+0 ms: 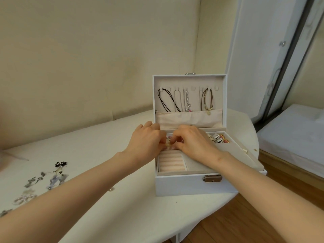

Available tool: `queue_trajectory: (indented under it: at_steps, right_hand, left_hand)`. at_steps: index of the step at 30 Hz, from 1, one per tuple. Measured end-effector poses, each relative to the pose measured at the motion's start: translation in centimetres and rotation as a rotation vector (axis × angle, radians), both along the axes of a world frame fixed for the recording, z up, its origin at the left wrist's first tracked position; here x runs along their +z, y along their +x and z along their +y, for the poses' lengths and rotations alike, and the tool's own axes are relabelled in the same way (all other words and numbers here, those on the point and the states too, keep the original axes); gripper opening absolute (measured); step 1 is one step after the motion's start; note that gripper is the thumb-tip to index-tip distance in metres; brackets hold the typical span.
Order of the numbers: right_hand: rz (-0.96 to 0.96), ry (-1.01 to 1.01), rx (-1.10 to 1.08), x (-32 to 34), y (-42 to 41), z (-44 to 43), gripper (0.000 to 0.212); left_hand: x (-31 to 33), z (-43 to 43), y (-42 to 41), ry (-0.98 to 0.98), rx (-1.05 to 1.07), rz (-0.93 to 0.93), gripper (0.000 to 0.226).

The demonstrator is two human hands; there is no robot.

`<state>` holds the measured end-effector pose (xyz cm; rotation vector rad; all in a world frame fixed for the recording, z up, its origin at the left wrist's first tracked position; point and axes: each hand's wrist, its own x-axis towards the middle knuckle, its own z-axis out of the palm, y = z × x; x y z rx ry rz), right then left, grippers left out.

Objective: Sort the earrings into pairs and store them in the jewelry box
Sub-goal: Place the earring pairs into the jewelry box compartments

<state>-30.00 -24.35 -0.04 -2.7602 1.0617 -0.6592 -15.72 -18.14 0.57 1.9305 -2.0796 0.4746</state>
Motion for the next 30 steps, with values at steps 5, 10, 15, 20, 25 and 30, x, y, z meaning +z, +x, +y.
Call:
queue_trajectory:
  at_steps: [5, 10, 15, 20, 25, 30]
  right_hand:
    - [-0.006, 0.047, 0.04, 0.2, -0.2, -0.3, 0.01]
    - [0.025, -0.003, 0.034, 0.4, -0.4, -0.5, 0.009]
    - [0.056, -0.192, 0.07, 0.1, -0.5, -0.4, 0.012]
    - [0.062, -0.2, 0.164, -0.1, -0.3, -0.1, 0.015]
    - [0.146, -0.184, 0.145, 0.1, -0.1, 0.6, 0.023]
    - [0.047, -0.054, 0.111, 0.3, -0.1, 0.3, 0.018]
  left_hand:
    - [-0.2, 0.3, 0.2, -0.014, -0.014, -0.005, 0.021]
    - [-0.1, -0.1, 0.1, 0.012, -0.016, -0.002, 0.019]
    - [-0.4, -0.1, 0.0, 0.005, -0.032, 0.005, 0.019]
    - [-0.2, 0.3, 0.2, 0.021, -0.065, -0.007, 0.023]
    - [0.0, 1.0, 0.2, 0.03, -0.082, -0.024, 0.032]
    - [-0.3, 1.2, 0.3, 0.068, -0.09, -0.027, 0.036]
